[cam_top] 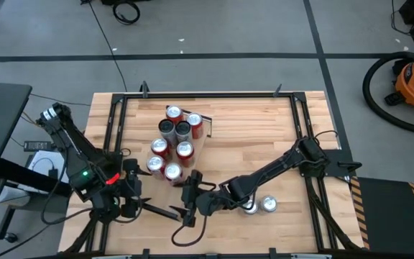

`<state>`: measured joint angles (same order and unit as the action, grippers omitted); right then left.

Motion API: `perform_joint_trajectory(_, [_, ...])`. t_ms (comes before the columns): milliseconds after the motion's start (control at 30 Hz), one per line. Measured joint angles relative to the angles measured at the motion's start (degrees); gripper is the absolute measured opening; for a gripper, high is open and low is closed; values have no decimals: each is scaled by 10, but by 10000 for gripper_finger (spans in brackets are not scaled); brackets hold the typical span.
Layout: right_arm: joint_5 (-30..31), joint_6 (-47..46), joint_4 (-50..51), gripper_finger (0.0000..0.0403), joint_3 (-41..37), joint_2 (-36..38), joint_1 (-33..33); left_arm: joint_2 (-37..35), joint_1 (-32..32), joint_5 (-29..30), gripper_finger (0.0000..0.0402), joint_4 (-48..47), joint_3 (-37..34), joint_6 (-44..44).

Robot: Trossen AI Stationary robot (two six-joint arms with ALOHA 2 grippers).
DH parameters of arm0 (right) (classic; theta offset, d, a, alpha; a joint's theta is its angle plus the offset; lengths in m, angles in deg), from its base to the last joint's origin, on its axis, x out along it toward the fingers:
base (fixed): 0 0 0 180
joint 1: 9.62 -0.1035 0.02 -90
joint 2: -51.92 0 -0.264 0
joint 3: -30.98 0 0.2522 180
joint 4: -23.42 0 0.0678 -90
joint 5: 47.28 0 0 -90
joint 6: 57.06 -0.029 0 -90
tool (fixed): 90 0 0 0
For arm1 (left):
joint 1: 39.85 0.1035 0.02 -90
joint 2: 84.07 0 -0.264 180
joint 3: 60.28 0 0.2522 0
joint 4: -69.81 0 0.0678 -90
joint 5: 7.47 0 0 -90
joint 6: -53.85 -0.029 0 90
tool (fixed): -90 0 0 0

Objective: Place canned beverage on shelf
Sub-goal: Put the red soda can on the shelf

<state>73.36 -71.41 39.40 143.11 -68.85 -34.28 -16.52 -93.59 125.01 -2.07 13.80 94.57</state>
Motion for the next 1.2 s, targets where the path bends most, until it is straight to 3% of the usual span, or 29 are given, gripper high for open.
perform_joint_trajectory(300, [19, 0, 3, 347, 0, 0, 3, 0, -1, -2, 400, -3, 0, 0])
perform_joint_trajectory(567, [4, 24, 13, 347, 1, 8, -10, -1, -3, -70, 400, -2, 0, 0])
perform_joint_trajectory(867, [89, -19, 120, 347, 2, 64, -28, -9, -27, -65, 400, -25, 27, 2])
perform_joint_trajectory(1033, [166, 69, 75, 347, 2, 71, -35, -10, -38, -41, 400, -60, 62, 0])
perform_joint_trajectory(1200, [169, 155, -9, 347, 2, 70, -29, -10, -38, -40, 400, -86, 74, 0])
